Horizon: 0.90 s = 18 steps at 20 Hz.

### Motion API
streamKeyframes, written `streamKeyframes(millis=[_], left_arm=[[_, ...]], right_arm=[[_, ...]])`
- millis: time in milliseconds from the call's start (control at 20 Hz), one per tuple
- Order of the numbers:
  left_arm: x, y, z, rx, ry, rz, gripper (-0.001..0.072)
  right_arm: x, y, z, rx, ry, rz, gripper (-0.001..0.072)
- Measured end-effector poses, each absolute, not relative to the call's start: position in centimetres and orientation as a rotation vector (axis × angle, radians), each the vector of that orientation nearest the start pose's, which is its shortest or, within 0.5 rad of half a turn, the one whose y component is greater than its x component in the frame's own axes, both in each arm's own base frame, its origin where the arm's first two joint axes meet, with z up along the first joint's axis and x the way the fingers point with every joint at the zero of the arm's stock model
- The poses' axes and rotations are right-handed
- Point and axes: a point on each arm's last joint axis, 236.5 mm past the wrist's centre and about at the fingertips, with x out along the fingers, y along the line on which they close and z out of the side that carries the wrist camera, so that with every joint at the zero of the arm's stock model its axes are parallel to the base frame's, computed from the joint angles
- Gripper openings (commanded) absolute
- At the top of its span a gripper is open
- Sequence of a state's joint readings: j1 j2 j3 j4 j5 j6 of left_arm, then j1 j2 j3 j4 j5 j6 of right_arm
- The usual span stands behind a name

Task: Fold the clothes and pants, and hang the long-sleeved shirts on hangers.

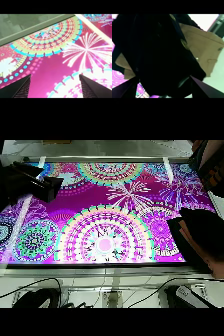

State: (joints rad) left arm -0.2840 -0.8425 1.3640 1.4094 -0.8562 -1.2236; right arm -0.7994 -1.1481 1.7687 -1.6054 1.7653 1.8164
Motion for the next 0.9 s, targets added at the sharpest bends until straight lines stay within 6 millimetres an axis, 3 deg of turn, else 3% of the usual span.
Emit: streamKeyframes(millis=[150,200,250,300,450,600,750,800,900], left_arm=[[36.0,-13.5,32.4,0.262,0.276,-0.439,0.0692],[36.0,-13.5,32.5,0.262,0.275,-0.439,0.0692],[36.0,-13.5,32.5,0.262,0.275,-0.439,0.0692],[36.0,-13.5,32.5,0.262,0.275,-0.439,0.0692],[36.0,-13.5,32.5,0.262,0.275,-0.439,0.0692],[36.0,-13.5,32.5,0.262,0.274,-0.439,0.0692],[36.0,-13.5,32.5,0.262,0.274,-0.439,0.0692],[36.0,-13.5,32.5,0.262,0.274,-0.439,0.0692],[36.0,-13.5,32.5,0.262,0.274,-0.438,0.0692]], right_arm=[[21.3,-24.6,22.4,0.655,0.991,-0.918,0.0685],[21.3,-24.8,22.5,0.653,0.983,-0.922,0.0534],[21.4,-24.9,22.6,0.651,0.974,-0.923,0.0199],[21.6,-25.2,22.7,0.648,0.961,-0.921,0.0043],[23.6,-24.7,22.9,0.663,0.921,-0.848,0.0035],[27.8,-21.2,23.5,0.648,0.898,-0.648,0.0035],[32.2,-14.3,23.9,0.547,0.932,-0.381,0.0035],[33.6,-11.1,24.1,0.486,0.949,-0.271,0.0035],[35.0,-5.5,24.0,0.356,0.984,-0.099,0.0035]])
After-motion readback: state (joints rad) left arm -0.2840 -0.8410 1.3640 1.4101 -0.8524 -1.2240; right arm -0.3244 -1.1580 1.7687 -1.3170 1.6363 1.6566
